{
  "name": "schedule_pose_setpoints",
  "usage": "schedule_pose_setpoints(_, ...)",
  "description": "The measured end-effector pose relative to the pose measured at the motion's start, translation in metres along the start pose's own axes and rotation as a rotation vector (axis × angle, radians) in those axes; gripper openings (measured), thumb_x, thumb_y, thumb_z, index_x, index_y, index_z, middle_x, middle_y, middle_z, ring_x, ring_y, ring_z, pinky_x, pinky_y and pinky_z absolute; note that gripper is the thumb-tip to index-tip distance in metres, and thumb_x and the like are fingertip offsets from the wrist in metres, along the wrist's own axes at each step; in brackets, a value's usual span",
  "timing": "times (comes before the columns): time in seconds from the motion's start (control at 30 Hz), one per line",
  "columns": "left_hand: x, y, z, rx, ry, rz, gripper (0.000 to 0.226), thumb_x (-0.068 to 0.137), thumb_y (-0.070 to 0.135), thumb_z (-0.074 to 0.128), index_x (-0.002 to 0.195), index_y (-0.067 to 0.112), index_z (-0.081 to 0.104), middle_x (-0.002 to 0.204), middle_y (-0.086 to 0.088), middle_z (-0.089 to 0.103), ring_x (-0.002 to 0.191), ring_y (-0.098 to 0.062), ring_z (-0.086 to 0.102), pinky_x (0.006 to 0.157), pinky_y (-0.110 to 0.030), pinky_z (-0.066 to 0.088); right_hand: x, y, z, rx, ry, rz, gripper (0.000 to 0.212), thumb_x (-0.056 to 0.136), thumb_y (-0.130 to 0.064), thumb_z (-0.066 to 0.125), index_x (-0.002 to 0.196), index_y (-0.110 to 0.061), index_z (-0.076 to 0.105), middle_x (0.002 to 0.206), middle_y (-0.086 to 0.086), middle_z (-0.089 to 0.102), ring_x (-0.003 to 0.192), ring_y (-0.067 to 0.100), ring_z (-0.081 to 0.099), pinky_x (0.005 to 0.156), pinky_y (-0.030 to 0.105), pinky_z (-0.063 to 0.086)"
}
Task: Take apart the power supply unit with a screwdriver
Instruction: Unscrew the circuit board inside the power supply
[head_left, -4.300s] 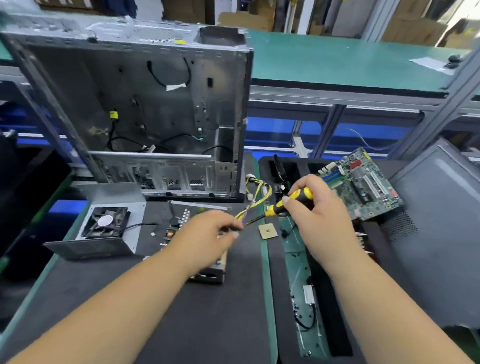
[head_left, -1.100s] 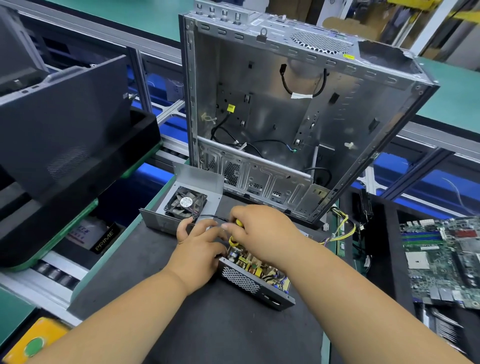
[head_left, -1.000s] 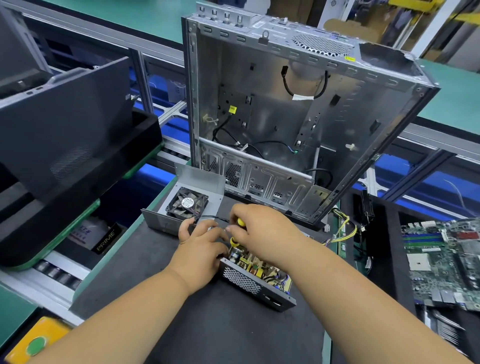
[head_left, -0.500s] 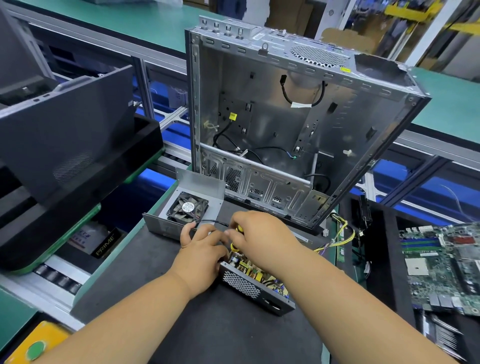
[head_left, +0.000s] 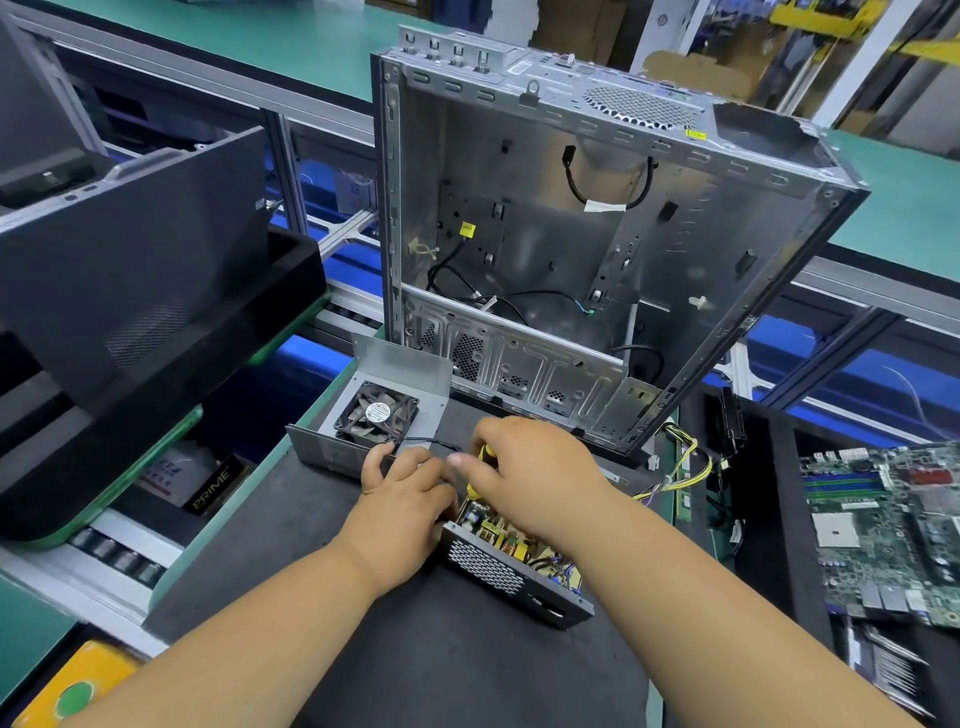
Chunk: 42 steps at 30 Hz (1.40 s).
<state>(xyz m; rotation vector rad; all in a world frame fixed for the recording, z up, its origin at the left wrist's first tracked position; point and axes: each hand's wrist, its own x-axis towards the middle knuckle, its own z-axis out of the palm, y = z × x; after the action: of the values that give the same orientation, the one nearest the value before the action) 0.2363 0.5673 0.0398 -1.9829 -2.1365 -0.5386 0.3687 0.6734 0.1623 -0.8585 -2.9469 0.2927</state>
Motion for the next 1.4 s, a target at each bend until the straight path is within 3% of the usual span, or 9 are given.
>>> schedule_pose_setpoints(0.23,-0.001,-0.005,-0.003,0.031,-0.015,0.049,0.026,0.057,0.019,0.081,0.074,0.032,0.067,0.101,0.012,0.062,0.112,-0.014,0.044,0.104,-0.049,0.021,0.003,0.001,0.0,0.16,-0.02,0.001,0.024,0.097,-0.037,0.053,0.113,-0.019,0.055,0.101,-0.001,0.059,0.088,0.021,0.052,0.068,0.032,0.033)
schedule_pose_setpoints(0.43,0.005,-0.016,-0.012,0.007,0.074,0.055,0.021,0.069,0.02,0.081,0.086,0.023,0.068,0.106,0.008,0.063,0.112,-0.018,0.049,0.101,-0.041,0.026,0.002,0.002,-0.002,0.236,-0.066,0.013,0.015,0.088,-0.027,0.056,0.101,-0.021,0.059,0.101,-0.002,0.051,0.094,0.017,0.048,0.074,0.03,0.036)
schedule_pose_setpoints(0.63,0.011,-0.029,-0.022,-0.022,0.018,-0.16,0.04,0.065,0.023,0.084,0.101,0.021,0.067,0.105,0.006,0.061,0.105,-0.023,0.054,0.096,-0.038,0.028,0.002,0.004,-0.002,0.103,-0.031,0.019,0.031,0.096,-0.053,0.046,0.092,-0.025,0.058,0.087,-0.008,0.057,0.081,0.017,0.053,0.064,0.032,0.035)
schedule_pose_setpoints(0.83,0.012,-0.04,-0.027,-0.072,-0.028,-0.109,0.036,0.062,0.013,0.083,0.094,0.022,0.069,0.102,0.01,0.065,0.101,-0.021,0.057,0.095,-0.036,0.027,0.006,0.003,-0.001,0.165,-0.037,0.021,0.02,0.098,-0.039,0.049,0.106,-0.022,0.057,0.094,-0.005,0.056,0.086,0.019,0.052,0.069,0.033,0.039)
schedule_pose_setpoints(1.03,0.014,-0.046,-0.034,-0.129,-0.067,-0.14,0.032,0.063,0.013,0.082,0.091,0.025,0.072,0.1,0.011,0.065,0.101,-0.022,0.061,0.098,-0.032,0.023,0.006,0.004,-0.004,0.23,-0.072,0.017,0.022,0.089,-0.03,0.054,0.109,-0.021,0.058,0.101,-0.002,0.055,0.093,0.02,0.053,0.073,0.031,0.039)
schedule_pose_setpoints(1.2,0.017,-0.031,-0.031,-0.19,-0.023,0.022,0.048,0.072,0.031,0.075,0.117,0.017,0.064,0.12,0.003,0.058,0.118,-0.021,0.048,0.107,-0.037,0.027,0.006,0.006,-0.001,0.062,-0.037,0.003,0.036,0.096,-0.056,0.04,0.102,-0.024,0.054,0.095,-0.004,0.061,0.087,0.02,0.056,0.066,0.034,0.04)
schedule_pose_setpoints(1.4,0.019,-0.014,-0.029,-0.4,-0.002,0.121,0.057,0.072,0.0,0.071,0.121,0.016,0.047,0.12,-0.007,0.057,0.114,-0.019,0.048,0.104,-0.025,0.035,0.007,0.008,0.001,0.119,-0.035,0.011,0.025,0.098,-0.045,0.048,0.109,-0.023,0.053,0.097,-0.004,0.062,0.087,0.02,0.057,0.065,0.033,0.037)
